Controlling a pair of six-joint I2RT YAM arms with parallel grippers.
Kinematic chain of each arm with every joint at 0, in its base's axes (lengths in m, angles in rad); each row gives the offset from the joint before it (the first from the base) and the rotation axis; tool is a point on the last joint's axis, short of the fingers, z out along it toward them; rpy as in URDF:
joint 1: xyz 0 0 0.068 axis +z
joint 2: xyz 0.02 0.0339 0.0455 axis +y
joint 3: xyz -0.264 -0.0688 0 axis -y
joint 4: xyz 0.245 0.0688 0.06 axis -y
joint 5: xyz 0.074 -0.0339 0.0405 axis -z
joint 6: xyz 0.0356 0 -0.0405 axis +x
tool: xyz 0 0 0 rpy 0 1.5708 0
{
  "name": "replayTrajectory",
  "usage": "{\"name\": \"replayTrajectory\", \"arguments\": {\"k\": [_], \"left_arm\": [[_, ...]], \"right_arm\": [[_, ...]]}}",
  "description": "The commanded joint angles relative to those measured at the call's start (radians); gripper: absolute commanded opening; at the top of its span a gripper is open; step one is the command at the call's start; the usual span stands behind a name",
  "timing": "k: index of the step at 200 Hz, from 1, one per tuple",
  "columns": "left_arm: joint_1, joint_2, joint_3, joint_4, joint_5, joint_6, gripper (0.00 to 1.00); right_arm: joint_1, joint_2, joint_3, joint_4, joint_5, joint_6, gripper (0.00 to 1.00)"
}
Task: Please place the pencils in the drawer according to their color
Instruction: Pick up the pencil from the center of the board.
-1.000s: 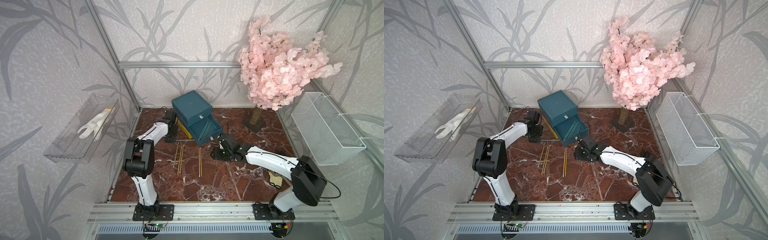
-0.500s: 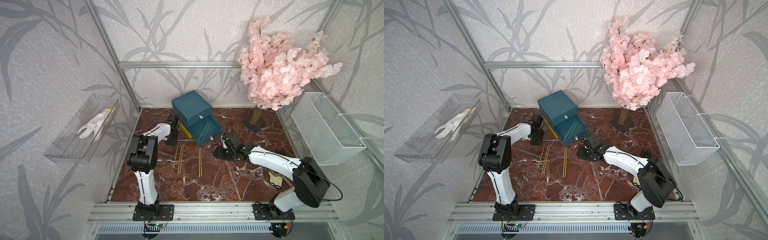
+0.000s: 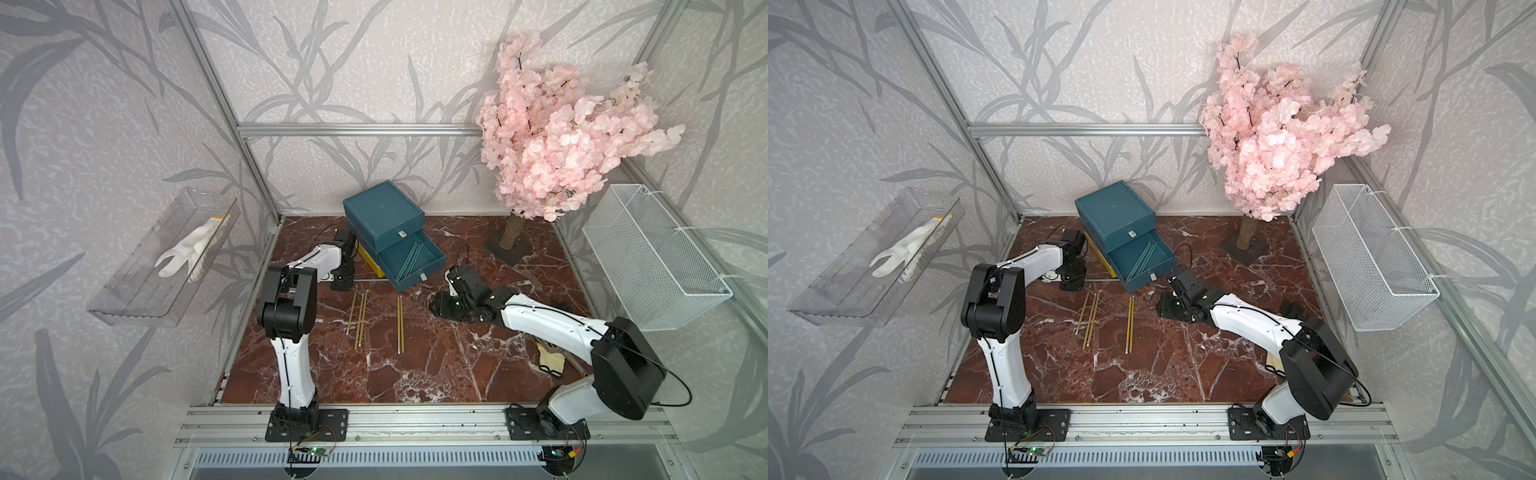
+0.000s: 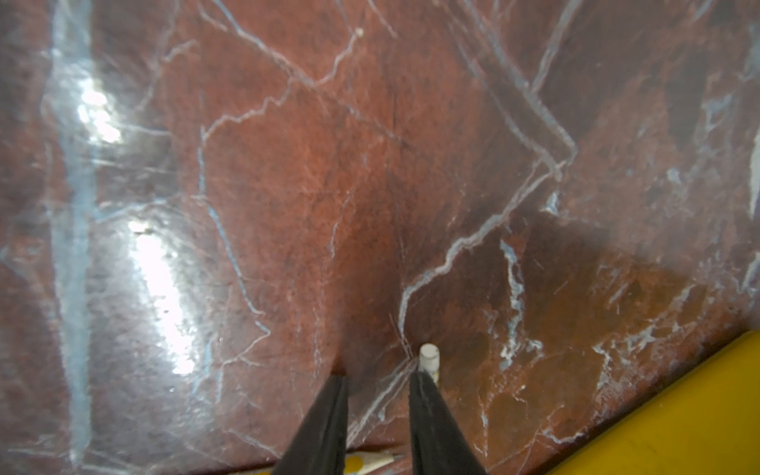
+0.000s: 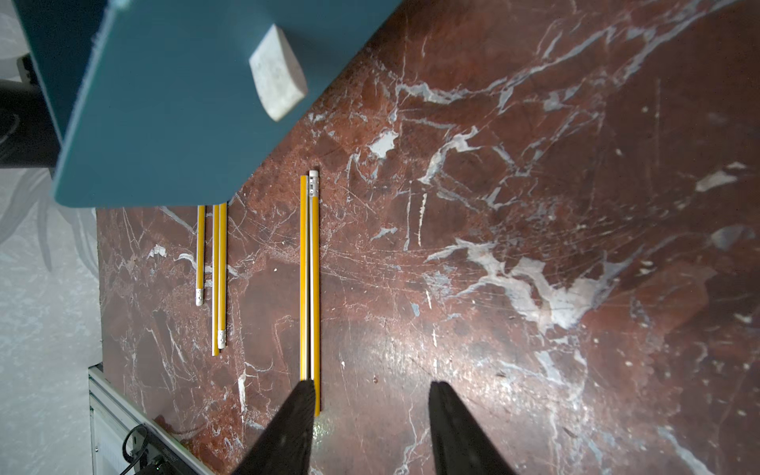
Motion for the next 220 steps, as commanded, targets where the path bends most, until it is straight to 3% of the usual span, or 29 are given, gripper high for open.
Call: {"name": "replayTrajectory", "arguments": {"k": [1, 89, 220], "left_arm": [[0.015, 0.066, 0.011, -0.052, -0.002, -0.003, 0.28], [0.030, 0.009, 0.037, -0.035, 0.019, 0.046, 0.48], [0.047, 0.166, 0.258, -0.196, 0.006, 0.055, 0.48]], "right_arm": [[-0.007, -0.042, -0.009, -0.011, 0.015, -0.005, 0.48], [-0.008, -0.047, -0.023, -0.011, 0.012, -0.004, 0.48], [-0.029, -0.011, 0.026, -0.036, 0.002, -0.016, 0.47]]}}
